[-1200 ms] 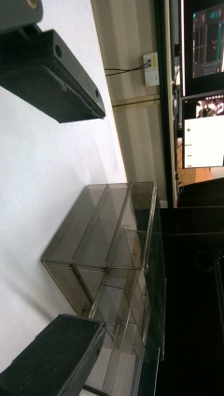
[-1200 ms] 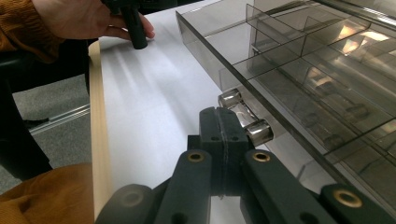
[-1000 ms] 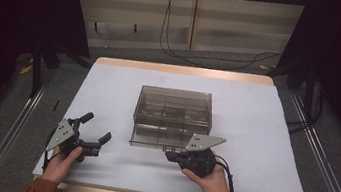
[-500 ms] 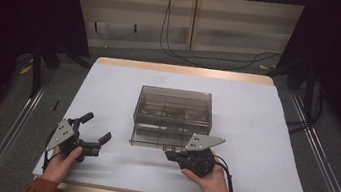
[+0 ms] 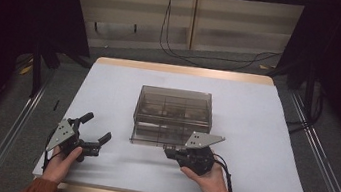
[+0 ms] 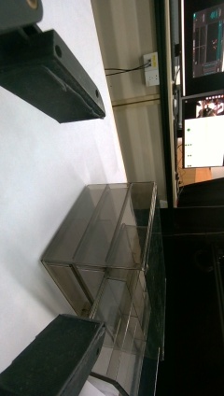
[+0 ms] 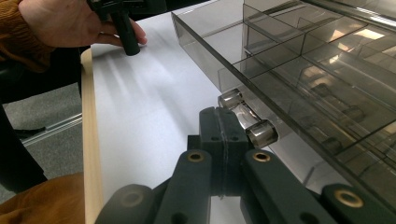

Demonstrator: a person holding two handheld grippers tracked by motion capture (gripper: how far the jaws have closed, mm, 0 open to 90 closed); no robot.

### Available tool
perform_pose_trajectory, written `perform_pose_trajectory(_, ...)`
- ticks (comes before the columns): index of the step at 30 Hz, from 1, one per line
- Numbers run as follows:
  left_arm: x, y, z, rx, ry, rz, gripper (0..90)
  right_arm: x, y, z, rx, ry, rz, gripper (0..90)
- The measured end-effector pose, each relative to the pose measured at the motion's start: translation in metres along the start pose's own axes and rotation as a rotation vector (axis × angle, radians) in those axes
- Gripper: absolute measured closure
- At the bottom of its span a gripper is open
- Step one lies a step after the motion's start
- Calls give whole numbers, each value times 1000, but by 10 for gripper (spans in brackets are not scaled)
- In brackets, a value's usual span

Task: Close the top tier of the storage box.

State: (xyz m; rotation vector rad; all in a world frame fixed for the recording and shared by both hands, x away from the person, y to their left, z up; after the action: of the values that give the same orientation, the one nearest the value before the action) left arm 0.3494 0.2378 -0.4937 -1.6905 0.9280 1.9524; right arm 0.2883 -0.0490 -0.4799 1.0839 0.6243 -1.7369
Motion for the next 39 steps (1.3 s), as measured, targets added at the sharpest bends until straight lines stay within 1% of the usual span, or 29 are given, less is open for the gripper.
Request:
perform_pose_trajectory(12,0,0,0,0,0,0,11,-1,3,-2,13,1,-2,900)
perform_pose_trajectory(14,0,0,0,0,1,-1,11,-1,3,-3,7,0,2,900)
perform_pose_trajectory(17,0,0,0,1,2,2,11,-1,4,-2,12,-1,8,900)
perform_pose_trajectory(31,0,0,0,2,3,3,11,-3,6,-4,25,0,-5,900)
perform_pose_trajectory(39,0,0,0,3,3,2,11,-2,7,-5,28,1,0,900)
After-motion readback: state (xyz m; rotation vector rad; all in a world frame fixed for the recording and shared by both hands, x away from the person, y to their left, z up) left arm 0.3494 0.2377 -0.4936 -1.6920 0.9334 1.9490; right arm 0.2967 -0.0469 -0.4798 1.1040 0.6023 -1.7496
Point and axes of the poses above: each handheld gripper's, and its own axes: z roughly backward along the jaws, x roughly out of its underside, y roughly to its right, the point moved 7 cm from there along -z, roughly forward along the jaws, and after that the axes turned 14 degrees about z, right-handed, at the moved point
